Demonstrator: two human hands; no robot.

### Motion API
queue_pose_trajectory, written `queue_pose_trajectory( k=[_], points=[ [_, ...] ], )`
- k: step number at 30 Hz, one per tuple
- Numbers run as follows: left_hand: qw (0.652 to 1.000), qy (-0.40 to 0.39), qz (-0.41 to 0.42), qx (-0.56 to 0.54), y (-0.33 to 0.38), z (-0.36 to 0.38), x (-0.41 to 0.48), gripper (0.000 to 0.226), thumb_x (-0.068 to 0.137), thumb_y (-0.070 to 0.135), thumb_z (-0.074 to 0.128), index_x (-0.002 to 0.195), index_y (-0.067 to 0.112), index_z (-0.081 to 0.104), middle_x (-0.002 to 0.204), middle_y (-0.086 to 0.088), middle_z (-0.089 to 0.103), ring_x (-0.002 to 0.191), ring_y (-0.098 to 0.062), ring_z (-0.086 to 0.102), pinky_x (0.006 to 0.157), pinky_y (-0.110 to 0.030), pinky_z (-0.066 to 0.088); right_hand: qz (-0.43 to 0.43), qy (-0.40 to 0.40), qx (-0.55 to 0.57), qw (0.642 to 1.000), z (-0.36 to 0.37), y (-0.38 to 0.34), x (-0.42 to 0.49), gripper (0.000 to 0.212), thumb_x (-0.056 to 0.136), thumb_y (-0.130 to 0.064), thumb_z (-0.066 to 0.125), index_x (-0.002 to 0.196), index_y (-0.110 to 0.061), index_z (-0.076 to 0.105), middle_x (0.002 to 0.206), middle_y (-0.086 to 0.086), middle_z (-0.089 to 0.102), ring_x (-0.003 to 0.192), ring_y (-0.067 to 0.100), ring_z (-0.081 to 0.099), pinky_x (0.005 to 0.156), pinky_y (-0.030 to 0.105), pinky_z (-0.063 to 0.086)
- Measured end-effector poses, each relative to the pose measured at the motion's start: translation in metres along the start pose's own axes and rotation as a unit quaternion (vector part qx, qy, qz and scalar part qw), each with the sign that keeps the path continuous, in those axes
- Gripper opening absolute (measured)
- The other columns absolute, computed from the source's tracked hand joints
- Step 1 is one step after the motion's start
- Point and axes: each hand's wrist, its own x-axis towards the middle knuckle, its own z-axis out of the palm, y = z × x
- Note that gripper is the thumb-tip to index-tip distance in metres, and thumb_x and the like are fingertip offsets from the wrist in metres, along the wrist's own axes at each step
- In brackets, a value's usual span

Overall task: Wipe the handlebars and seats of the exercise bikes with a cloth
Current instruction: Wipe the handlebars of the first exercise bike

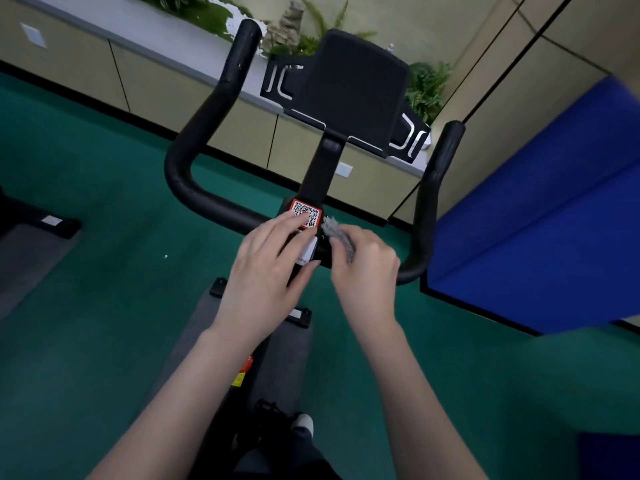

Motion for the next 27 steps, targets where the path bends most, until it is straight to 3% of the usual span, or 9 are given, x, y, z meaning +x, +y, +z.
queue_pose_trajectory(
  k=[6, 10, 13, 18, 22, 27],
  points=[
    [1.000, 0.011, 0.000, -0.001, -0.001, 0.003, -0.001, 0.037, 0.090, 0.026, 0.060, 0.122, 0.008, 0.059, 0.131, -0.005, 0.055, 0.129, -0.020, 0.044, 0.106, -0.035, 0.032, 0.000, -0.031, 0.015, 0.999, -0.026, 0.026, 0.004, 0.019, 0.088, -0.015, 0.065, 0.105, -0.012, 0.073, 0.091, 0.005, 0.073, 0.080, 0.018, 0.067, 0.079, 0.032, 0.054],
    [1.000, 0.013, -0.002, -0.002, -0.002, 0.004, -0.002, 0.038, 0.092, 0.028, 0.056, 0.125, 0.009, 0.058, 0.133, -0.004, 0.053, 0.131, -0.019, 0.041, 0.107, -0.034, 0.030, -0.024, -0.051, 0.028, 0.998, -0.009, 0.010, 0.015, 0.018, 0.088, -0.026, 0.066, 0.100, -0.014, 0.075, 0.090, 0.003, 0.074, 0.080, 0.018, 0.066, 0.076, 0.032, 0.052],
    [1.000, 0.008, 0.005, 0.003, -0.005, 0.003, -0.002, 0.040, 0.092, 0.032, 0.053, 0.126, 0.011, 0.057, 0.133, -0.002, 0.053, 0.132, -0.017, 0.039, 0.107, -0.032, 0.029, -0.021, -0.042, 0.046, 0.998, -0.012, 0.017, 0.013, 0.016, 0.088, -0.022, 0.068, 0.096, -0.012, 0.076, 0.089, 0.004, 0.074, 0.080, 0.016, 0.067, 0.077, 0.029, 0.053],
    [1.000, 0.015, -0.006, -0.008, -0.004, 0.005, -0.002, 0.039, 0.092, 0.032, 0.054, 0.124, 0.011, 0.059, 0.132, -0.003, 0.054, 0.131, -0.017, 0.041, 0.109, -0.032, 0.028, 0.002, -0.016, 0.018, 1.000, -0.019, 0.024, 0.013, 0.012, 0.088, -0.018, 0.066, 0.091, -0.011, 0.075, 0.084, 0.004, 0.075, 0.077, 0.021, 0.068, 0.076, 0.037, 0.055],
    [1.000, 0.015, -0.009, -0.014, -0.005, 0.004, -0.002, 0.040, 0.091, 0.032, 0.054, 0.126, 0.011, 0.058, 0.133, -0.002, 0.054, 0.131, -0.017, 0.041, 0.108, -0.031, 0.027, -0.001, -0.089, 0.000, 0.996, -0.003, 0.001, 0.031, 0.014, 0.090, -0.020, 0.060, 0.092, -0.014, 0.073, 0.086, 0.008, 0.074, 0.086, 0.031, 0.066, 0.079, 0.037, 0.051],
    [1.000, 0.011, -0.008, -0.019, -0.006, 0.005, -0.003, 0.040, 0.091, 0.033, 0.055, 0.125, 0.013, 0.059, 0.134, 0.000, 0.053, 0.132, -0.015, 0.040, 0.109, -0.032, 0.028, 0.016, -0.148, -0.068, 0.986, -0.023, 0.029, 0.038, 0.018, 0.090, -0.026, 0.059, 0.093, -0.014, 0.073, 0.090, 0.011, 0.072, 0.088, 0.034, 0.065, 0.078, 0.040, 0.054]
  ],
)
